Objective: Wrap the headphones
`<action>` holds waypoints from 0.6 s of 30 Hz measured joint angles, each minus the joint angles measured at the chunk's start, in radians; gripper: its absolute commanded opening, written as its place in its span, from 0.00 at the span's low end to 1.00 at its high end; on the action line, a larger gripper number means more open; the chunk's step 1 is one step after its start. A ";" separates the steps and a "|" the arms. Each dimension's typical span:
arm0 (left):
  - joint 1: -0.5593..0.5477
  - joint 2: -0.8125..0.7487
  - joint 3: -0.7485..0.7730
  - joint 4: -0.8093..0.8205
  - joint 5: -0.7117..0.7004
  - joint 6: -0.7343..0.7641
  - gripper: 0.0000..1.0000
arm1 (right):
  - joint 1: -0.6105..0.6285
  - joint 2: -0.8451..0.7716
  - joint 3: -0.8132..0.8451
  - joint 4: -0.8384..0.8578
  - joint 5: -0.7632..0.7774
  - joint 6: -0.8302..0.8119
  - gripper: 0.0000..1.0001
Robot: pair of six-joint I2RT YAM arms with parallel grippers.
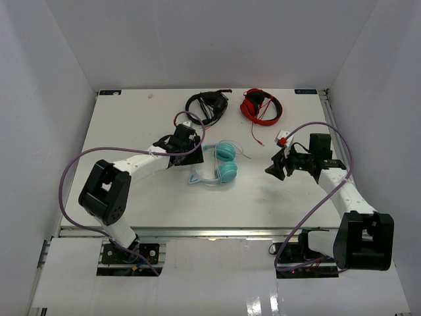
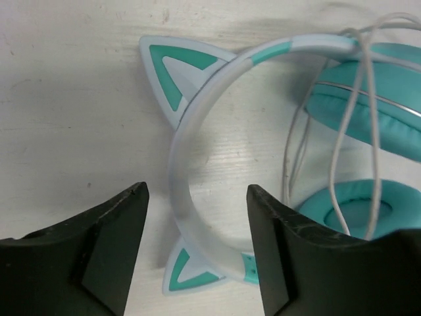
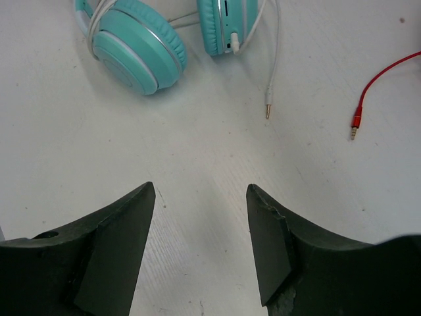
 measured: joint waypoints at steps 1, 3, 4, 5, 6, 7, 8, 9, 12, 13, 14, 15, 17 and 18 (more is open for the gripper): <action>0.000 -0.027 0.000 -0.007 0.010 0.009 0.82 | -0.002 -0.014 0.000 0.000 0.005 0.004 0.68; 0.000 -0.094 0.000 -0.012 0.037 0.039 0.88 | -0.004 -0.045 0.000 -0.004 0.030 0.013 0.80; 0.000 -0.135 -0.002 -0.012 0.056 0.058 0.92 | -0.004 -0.062 0.000 -0.009 0.051 0.019 0.93; 0.000 -0.178 -0.006 -0.011 0.077 0.076 0.94 | -0.004 -0.080 0.000 -0.013 0.072 0.026 0.93; 0.000 -0.238 -0.023 -0.003 0.101 0.095 0.97 | -0.004 -0.097 0.000 -0.015 0.095 0.036 0.93; 0.000 -0.297 -0.039 0.005 0.125 0.115 0.98 | -0.004 -0.114 0.000 -0.018 0.117 0.046 0.93; 0.000 -0.367 -0.067 0.022 0.151 0.135 0.98 | -0.004 -0.131 0.000 -0.022 0.142 0.059 0.91; 0.000 -0.449 -0.107 0.048 0.179 0.156 0.98 | -0.004 -0.148 0.000 -0.028 0.169 0.075 0.90; 0.000 -0.712 -0.264 0.105 0.245 0.218 0.98 | -0.005 -0.206 0.000 -0.048 0.246 0.130 0.90; 0.000 -0.803 -0.319 0.111 0.261 0.237 0.98 | -0.005 -0.228 0.000 -0.053 0.267 0.149 0.90; 0.000 -0.884 -0.365 0.112 0.271 0.257 0.98 | -0.005 -0.253 0.000 -0.057 0.285 0.169 0.90; 0.000 -0.960 -0.406 0.112 0.278 0.276 0.98 | -0.005 -0.278 0.000 -0.060 0.303 0.193 0.90; 0.000 -1.081 -0.467 0.104 0.280 0.305 0.98 | -0.005 -0.319 0.000 -0.058 0.331 0.243 0.90; 0.000 -1.116 -0.481 0.097 0.279 0.315 0.98 | -0.005 -0.336 -0.001 -0.056 0.348 0.273 0.90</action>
